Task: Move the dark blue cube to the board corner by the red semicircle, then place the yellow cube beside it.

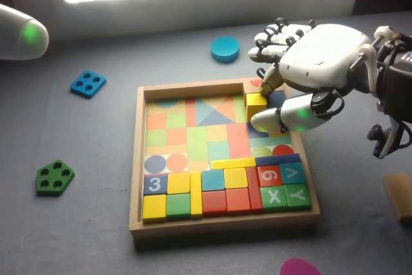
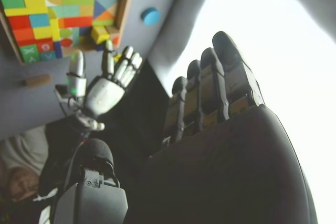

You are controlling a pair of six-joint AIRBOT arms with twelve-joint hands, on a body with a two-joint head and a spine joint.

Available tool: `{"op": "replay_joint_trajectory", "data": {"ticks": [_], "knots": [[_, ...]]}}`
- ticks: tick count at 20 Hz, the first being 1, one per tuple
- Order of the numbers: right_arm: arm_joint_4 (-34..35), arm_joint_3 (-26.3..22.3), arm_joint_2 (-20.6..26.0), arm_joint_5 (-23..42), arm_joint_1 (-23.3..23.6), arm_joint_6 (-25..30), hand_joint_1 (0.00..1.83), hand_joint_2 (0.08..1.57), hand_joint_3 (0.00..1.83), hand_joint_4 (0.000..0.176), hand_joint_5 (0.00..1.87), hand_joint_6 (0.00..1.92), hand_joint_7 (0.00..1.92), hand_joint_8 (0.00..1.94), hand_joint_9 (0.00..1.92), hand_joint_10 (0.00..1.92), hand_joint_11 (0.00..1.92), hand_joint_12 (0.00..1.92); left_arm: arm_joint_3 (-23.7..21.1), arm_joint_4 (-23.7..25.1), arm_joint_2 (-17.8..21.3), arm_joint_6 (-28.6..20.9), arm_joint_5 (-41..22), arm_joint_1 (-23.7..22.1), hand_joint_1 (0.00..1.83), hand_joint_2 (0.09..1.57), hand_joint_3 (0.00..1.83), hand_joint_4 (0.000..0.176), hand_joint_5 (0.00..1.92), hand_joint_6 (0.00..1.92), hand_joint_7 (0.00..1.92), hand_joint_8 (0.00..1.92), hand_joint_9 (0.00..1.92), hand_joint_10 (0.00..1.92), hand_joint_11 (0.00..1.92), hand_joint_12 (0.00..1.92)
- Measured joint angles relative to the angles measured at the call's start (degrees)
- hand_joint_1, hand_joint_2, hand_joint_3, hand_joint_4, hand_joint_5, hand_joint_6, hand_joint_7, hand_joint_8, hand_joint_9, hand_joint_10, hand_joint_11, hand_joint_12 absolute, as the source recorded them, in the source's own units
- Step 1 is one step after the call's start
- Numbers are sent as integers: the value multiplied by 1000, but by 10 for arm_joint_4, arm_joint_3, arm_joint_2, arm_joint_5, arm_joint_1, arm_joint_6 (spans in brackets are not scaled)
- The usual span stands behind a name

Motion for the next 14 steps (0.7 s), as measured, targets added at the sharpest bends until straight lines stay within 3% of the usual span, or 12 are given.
{"op": "replay_joint_trajectory", "data": {"ticks": [14], "knots": [[0,-14,0,8,18,4,0,1150,1,0,794,5,147,1,0,0,0,0,0,0,0,0,0,0,0,1124,2,27,92,4,141,3,119,4,0,562]]}}
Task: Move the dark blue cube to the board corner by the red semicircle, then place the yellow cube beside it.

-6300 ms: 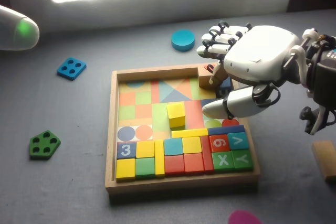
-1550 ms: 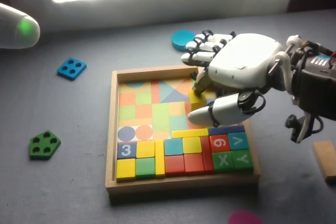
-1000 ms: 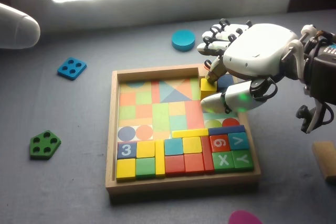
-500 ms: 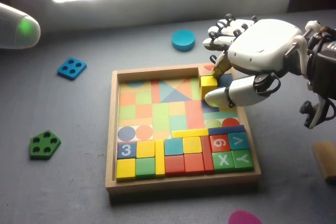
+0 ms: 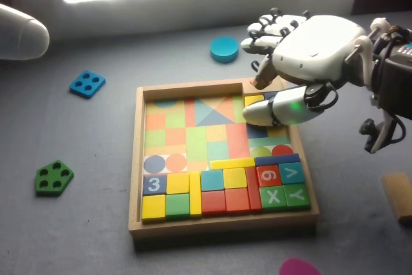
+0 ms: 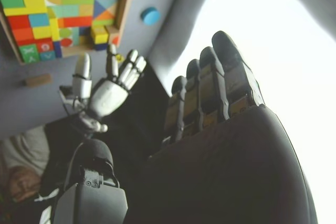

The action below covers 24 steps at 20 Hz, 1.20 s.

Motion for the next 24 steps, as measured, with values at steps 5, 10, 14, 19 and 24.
{"op": "replay_joint_trajectory", "data": {"ticks": [5,10,14,19,24], "knots": [[0,-22,0,-5,1,0,0,1150,1,0,798,6,144,0,0,0,0,0,0,-1,0,0,0,0,0,1111,0,34,72,3,119,3,103,1,0,536],[0,-25,0,-38,-2,4,0,1146,0,0,802,7,168,10,0,0,0,0,0,-1,0,0,0,0,0,1117,1,30,68,1,114,0,111,2,0,604],[0,-25,3,-38,-4,4,0,1147,0,0,795,3,154,2,0,0,0,0,0,0,0,0,0,0,0,1114,0,34,71,3,127,4,117,4,0,604],[1,-18,3,-31,-8,4,0,1156,4,0,796,4,158,2,0,0,0,0,0,-1,0,0,0,0,0,1120,1,26,85,4,138,4,122,5,0,574],[1,-18,3,-28,-8,4,0,1157,4,0,807,8,161,3,0,0,0,0,0,-1,0,0,0,0,0,1117,0,31,78,0,119,0,112,0,0,552]]}}
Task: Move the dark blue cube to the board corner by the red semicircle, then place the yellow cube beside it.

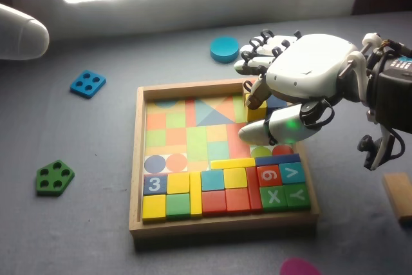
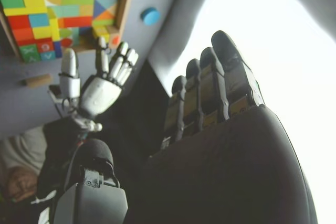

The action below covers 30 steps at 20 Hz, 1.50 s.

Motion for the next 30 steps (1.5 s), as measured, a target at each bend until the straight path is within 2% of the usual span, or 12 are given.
{"op": "replay_joint_trajectory", "data": {"ticks": [11,14,19,22,23,24,25,26,27,28,29,30], "knots": [[-1,-10,7,11,24,11,0,1149,0,0,799,4,162,4,0,0,0,0,0,1,0,0,0,0,0,1113,0,33,70,1,125,4,121,7,0,596],[0,-14,17,20,34,12,0,1158,3,0,800,4,163,3,0,0,0,0,0,0,0,0,0,0,0,1117,1,27,84,6,122,2,114,1,0,593],[0,-63,67,25,43,14,0,1155,1,0,806,6,175,7,0,0,0,0,0,-1,0,0,0,0,0,1119,1,31,68,1,107,0,106,1,0,560],[0,-115,122,37,44,11,0,1143,0,0,800,4,208,19,26,11,0,0,0,1,0,0,0,0,0,1120,1,28,74,3,107,0,104,0,0,553],[0,-138,144,43,44,5,0,1163,3,0,796,3,459,22,331,85,0,968,0,0,0,0,0,0,0,1136,3,29,150,13,201,9,222,26,0,896],[0,-152,156,45,44,2,0,1163,3,0,796,3,459,22,331,85,0,968,0,0,0,0,0,0,0,1136,3,29,150,13,201,9,222,26,0,896],[0,-167,167,49,44,-2,26,1174,4,0,858,29,671,79,550,201,1,1428,0,0,0,0,0,0,0,1150,4,29,219,19,372,23,408,64,30,1129],[1,-186,180,56,44,-15,25,1187,2,0,889,60,798,93,624,442,78,1579,0,0,0,0,-1,0,0,1166,3,21,318,24,508,19,542,75,92,1219],[0,-203,191,64,44,-24,80,1188,1,0,911,172,902,203,653,803,226,1683,0,-1,0,0,-1,0,0,1212,4,1,537,62,715,43,710,115,178,1298],[-2,-219,200,71,53,-24,109,1193,1,0,856,387,872,482,627,1115,297,1772,0,1,0,0,0,0,16,1241,2,0,659,67,841,53,809,154,228,1344],[-2,-226,206,67,66,-24,127,1197,1,0,828,595,879,751,652,1327,364,1891,0,2,0,0,0,0,74,1269,0,0,819,61,975,79,855,344,288,1425],[-3,-229,212,64,83,-17,84,1207,3,0,815,666,871,897,681,1410,419,1915,0,0,0,0,0,0,119,1293,1,0,913,63,1035,122,774,660,311,1534]]}}
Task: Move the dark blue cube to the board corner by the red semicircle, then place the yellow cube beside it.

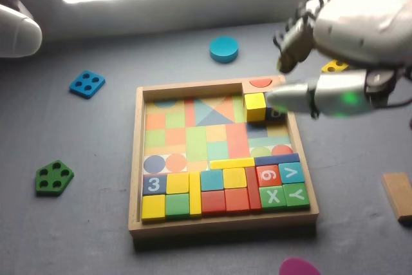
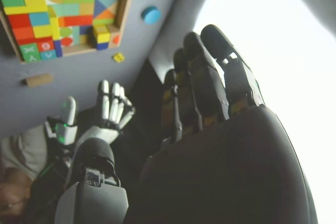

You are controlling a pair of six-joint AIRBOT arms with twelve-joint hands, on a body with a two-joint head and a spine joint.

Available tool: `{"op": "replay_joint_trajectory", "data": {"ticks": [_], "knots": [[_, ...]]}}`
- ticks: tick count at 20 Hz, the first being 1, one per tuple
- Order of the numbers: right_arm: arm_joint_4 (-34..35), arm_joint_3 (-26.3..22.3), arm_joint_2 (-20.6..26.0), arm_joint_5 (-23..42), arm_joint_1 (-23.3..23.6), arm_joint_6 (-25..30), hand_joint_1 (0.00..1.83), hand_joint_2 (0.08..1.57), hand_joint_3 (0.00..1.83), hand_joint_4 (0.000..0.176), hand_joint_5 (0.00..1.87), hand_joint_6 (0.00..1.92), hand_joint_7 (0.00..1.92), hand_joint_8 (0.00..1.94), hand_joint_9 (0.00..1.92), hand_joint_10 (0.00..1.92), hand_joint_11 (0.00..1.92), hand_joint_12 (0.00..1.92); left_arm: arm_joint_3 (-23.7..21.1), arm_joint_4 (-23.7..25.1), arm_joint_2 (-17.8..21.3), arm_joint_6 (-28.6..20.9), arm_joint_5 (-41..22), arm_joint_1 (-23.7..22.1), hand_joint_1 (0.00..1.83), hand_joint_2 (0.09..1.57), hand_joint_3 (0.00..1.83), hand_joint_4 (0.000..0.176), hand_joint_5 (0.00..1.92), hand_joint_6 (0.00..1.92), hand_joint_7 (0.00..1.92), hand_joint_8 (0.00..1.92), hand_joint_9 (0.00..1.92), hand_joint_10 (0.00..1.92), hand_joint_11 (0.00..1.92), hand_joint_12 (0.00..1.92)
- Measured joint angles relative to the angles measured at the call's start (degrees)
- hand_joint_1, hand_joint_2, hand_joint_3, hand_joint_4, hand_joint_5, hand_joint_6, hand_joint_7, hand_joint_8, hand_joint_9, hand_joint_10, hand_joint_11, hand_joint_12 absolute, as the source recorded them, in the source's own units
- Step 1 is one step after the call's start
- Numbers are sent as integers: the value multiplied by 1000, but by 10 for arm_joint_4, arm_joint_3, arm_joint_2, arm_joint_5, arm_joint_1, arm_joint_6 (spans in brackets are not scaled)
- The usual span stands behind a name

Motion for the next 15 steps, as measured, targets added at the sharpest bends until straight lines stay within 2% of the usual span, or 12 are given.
{"op": "replay_joint_trajectory", "data": {"ticks": [1,2,4,5,7,9,12,14,15], "knots": [[-1,-1,3,-7,17,16,105,1206,1,0,797,789,878,1082,742,1516,510,1920,0,-1,0,0,0,0,189,1307,1,0,965,65,1080,209,751,917,319,1625],[0,-3,8,-12,26,19,118,1209,1,0,761,907,877,1196,769,1581,563,1921,0,0,0,0,0,0,230,1308,1,0,994,101,1055,366,772,983,345,1621],[0,-12,16,-16,26,16,79,1214,1,0,733,1075,912,1333,815,1666,610,1921,0,2,0,0,0,0,329,1304,0,0,833,663,1010,727,848,1130,448,1641],[0,-15,16,-16,25,12,76,1214,1,0,744,1118,944,1369,868,1680,658,1921,0,2,0,0,0,0,358,1310,1,0,753,849,993,844,858,1211,492,1676],[0,-21,16,-9,25,10,65,1215,0,0,784,1089,943,1395,876,1715,738,1921,0,-3,0,0,-1,0,391,1319,1,0,653,1079,937,1007,807,1356,487,1757],[0,-24,15,-8,24,9,72,1216,0,0,793,1103,931,1453,859,1750,716,1921,0,1,0,0,-1,0,385,1319,0,0,602,1235,893,1101,784,1410,478,1800],[0,-24,9,-9,24,9,54,1212,0,0,801,1101,938,1439,859,1727,685,1921,0,-1,0,-1,-1,0,378,1326,0,0,585,1252,878,1152,776,1454,478,1836],[0,-25,9,-9,24,9,42,1212,0,0,796,1074,923,1369,839,1666,639,1921,0,0,0,-1,-1,0,358,1336,2,0,596,1068,844,1189,756,1482,466,1868],[0,-25,9,-9,24,9,55,1210,0,0,797,1062,941,1392,865,1688,667,1921,0,0,0,-1,-1,0,356,1335,1,0,595,1051,850,1165,758,1461,444,1834]]}}
